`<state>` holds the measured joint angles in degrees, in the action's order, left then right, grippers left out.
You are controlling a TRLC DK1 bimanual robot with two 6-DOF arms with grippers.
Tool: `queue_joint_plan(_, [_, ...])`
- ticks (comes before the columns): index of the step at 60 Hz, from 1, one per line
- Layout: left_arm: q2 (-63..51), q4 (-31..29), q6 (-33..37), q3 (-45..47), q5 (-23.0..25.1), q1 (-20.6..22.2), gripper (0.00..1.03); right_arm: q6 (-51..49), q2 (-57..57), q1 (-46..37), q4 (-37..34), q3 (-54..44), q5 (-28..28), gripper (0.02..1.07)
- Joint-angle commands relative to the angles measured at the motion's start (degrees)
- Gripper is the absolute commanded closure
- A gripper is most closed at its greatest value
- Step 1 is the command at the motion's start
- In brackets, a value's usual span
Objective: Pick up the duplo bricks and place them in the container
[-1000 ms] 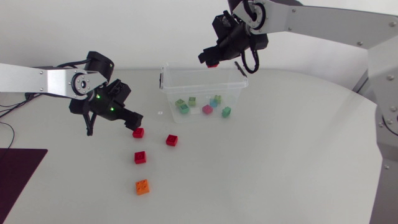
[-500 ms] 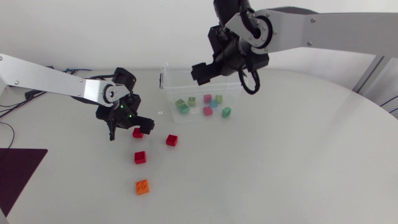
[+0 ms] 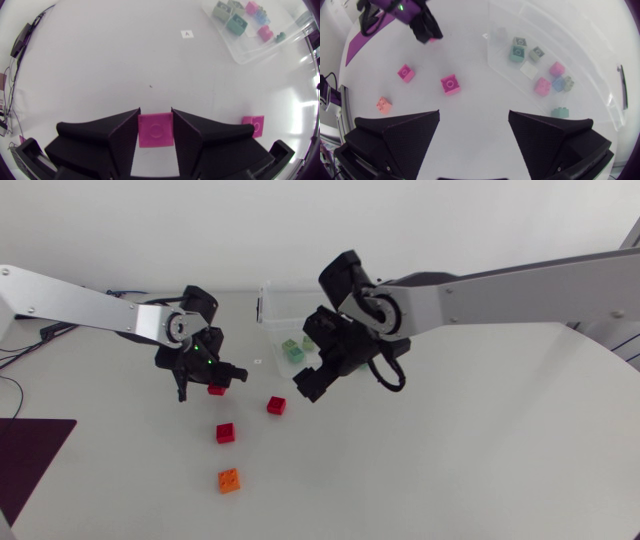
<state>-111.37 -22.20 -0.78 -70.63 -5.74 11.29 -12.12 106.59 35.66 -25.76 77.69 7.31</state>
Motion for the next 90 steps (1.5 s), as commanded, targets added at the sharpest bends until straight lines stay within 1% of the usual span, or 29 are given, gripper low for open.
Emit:
queue_joint_plan(1, [6.52, -0.83, 2.18, 1.20, 1.69, -1.09, 0.85, -3.70, 5.39, 1.08, -1.40, 2.55, 0.34, 0.08])
queue_joint_plan(4, [8.72, -1.62, 3.24, 1.20, 2.84, -1.53, 0.85, -5.11, 7.50, 1.61, -2.10, 4.40, 0.25, 0.08])
queue_joint_plan(16, [16.71, -1.71, 5.96, 1.37, 8.29, -2.41, 0.85, -8.80, 14.88, 3.54, -7.20, 12.92, 0.34, 0.08])
queue_joint_plan(23, [19.97, -1.45, 7.19, 1.46, 10.40, -1.88, 0.85, -11.08, 20.07, 4.95, -13.53, 19.87, 1.65, 0.08])
queue_joint_plan(30, [22.08, -0.66, 8.07, 1.64, 11.80, -1.45, 0.84, -12.14, 23.84, 5.30, -17.66, 25.14, 2.18, 0.08])
queue_joint_plan(36, [24.01, 0.49, 8.33, 1.02, 14.26, -1.45, 0.84, -13.37, 27.89, 5.21, -22.05, 31.12, 3.15, 0.08])
queue_joint_plan(42, [25.24, 1.10, 8.51, 1.11, 15.93, -1.53, 0.84, -13.81, 30.08, 5.30, -23.90, 34.81, 3.15, 0.09])
queue_joint_plan(49, [26.65, 2.33, 8.51, 1.11, 17.78, -2.59, 0.84, -14.25, 33.16, 5.39, -26.89, 40.17, 3.15, 0.09])
queue_joint_plan(55, [26.65, 3.12, 8.25, 0.85, 20.42, -4.43, 0.84, -14.42, 35.71, 5.47, -28.82, 43.51, 3.15, 0.14])
queue_joint_plan(58, [26.65, 3.48, 8.16, 0.76, 21.29, -5.14, 0.84, -14.69, 36.94, 5.39, -29.88, 44.92, 3.24, 0.19])
queue_joint_plan(62, [26.65, 3.83, 8.07, 0.76, 21.91, -5.58, 0.84, -14.69, 37.12, 5.47, -30.14, 45.27, 3.59, 0.21])
queue_joint_plan(65, [26.73, 4.18, 7.98, 0.76, 21.91, -5.75, 0.84, -14.69, 37.29, 5.74, -30.32, 45.62, 3.68, 0.26])
queue_joint_plan(66, [26.73, 4.27, 7.98, 0.67, 22.00, -5.75, 0.84, -14.69, 37.38, 5.82, -30.40, 45.88, 3.76, 0.29])
queue_joint_plan(67, [26.73, 4.53, 7.90, 0.67, 22.00, -5.75, 0.84, -14.60, 37.64, 6.00, -30.76, 46.32, 4.03, 0.36])
queue_joint_plan(68, [26.73, 4.62, 7.90, 0.58, 22.09, -5.75, 0.84, -14.34, 37.82, 6.09, -31.02, 46.76, 4.29, 0.44])
queue_joint_plan(69, [26.65, 4.71, 7.90, 0.41, 22.17, -5.93, 0.84, -14.16, 38.26, 6.09, -31.11, 47.38, 4.82, 0.58])
queue_joint_plan(70, [26.65, 4.79, 7.90, 0.41, 22.26, -5.93, 0.84, -13.98, 38.35, 6.09, -31.11, 47.64, 4.99, 0.64])
queue_joint_plan(73, [26.56, 5.23, 7.90, 0.32, 22.35, -5.93, 0.84, -13.81, 38.61, 6.00, -31.02, 47.64, 5.08, 0.75])
queue_joint_plan(76, [26.29, 5.58, 7.81, -0.03, 22.35, -6.02, 0.84, -13.63, 38.61, 5.74, -30.93, 47.38, 5.17, 0.78])
queue_joint_plan(83, [25.68, 6.38, 7.28, -0.65, 22.44, -6.10, 0.84, -13.46, 36.85, 5.39, -30.32, 44.39, 5.08, 0.79])
queue_joint_plan(90, [24.71, 6.90, 6.75, -1.44, 22.44, -5.93, 0.84, -13.19, 32.81, 5.30, -27.68, 38.59, 4.55, 0.79])
